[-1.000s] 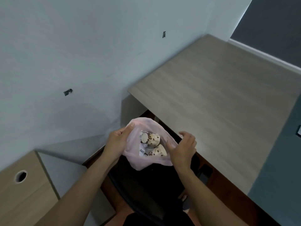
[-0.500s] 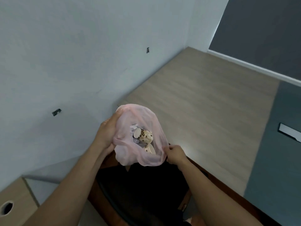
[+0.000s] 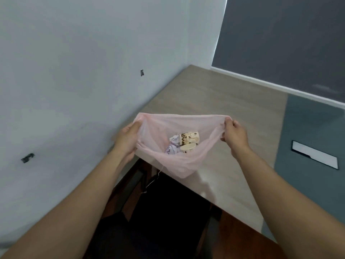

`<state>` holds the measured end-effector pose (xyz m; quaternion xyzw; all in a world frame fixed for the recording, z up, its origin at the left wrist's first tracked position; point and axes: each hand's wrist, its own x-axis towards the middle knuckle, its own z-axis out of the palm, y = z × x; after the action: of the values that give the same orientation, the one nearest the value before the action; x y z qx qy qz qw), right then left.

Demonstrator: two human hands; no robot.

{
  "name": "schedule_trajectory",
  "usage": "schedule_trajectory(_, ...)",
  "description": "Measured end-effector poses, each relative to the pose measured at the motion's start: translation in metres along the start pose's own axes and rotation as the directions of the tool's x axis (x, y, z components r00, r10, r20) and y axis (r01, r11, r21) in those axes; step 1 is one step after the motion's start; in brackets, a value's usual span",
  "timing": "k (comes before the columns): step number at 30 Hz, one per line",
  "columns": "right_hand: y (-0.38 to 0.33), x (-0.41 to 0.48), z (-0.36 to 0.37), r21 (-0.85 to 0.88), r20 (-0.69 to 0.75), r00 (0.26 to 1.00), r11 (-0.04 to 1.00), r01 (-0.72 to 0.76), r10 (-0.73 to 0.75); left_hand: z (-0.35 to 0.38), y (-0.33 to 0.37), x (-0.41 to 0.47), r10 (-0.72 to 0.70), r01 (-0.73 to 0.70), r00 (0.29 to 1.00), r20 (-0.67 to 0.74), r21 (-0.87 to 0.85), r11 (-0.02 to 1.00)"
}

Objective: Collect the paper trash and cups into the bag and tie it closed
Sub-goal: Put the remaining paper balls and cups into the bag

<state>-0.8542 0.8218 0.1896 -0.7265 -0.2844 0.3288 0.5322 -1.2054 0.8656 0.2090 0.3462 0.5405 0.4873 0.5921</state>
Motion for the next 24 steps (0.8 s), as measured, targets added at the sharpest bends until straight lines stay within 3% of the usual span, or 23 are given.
schedule_trajectory(5,-0.006,0.043,-0.052,-0.024,-0.107,0.992,0.998,0.057,-0.06,0.08,-0.011,0.023,-0.027,0.02,0.993,0.111,0.064,0.998)
schedule_trajectory(12,0.046,0.07,-0.099,-0.061,-0.067,0.986,0.986,-0.158,0.154,0.16,-0.057,0.034,-0.214,0.176,0.967,0.139,0.242,0.954)
schedule_trajectory(16,0.075,0.065,-0.115,-0.054,-0.032,0.97,0.969,-0.241,0.239,0.169,-0.084,0.036,-0.24,0.208,0.964,0.115,0.238,0.949)
schedule_trajectory(24,0.089,0.005,-0.123,-0.078,0.017,0.969,0.967,-0.243,0.245,0.128,-0.091,0.022,-0.16,0.115,0.975,0.154,0.267,0.957)
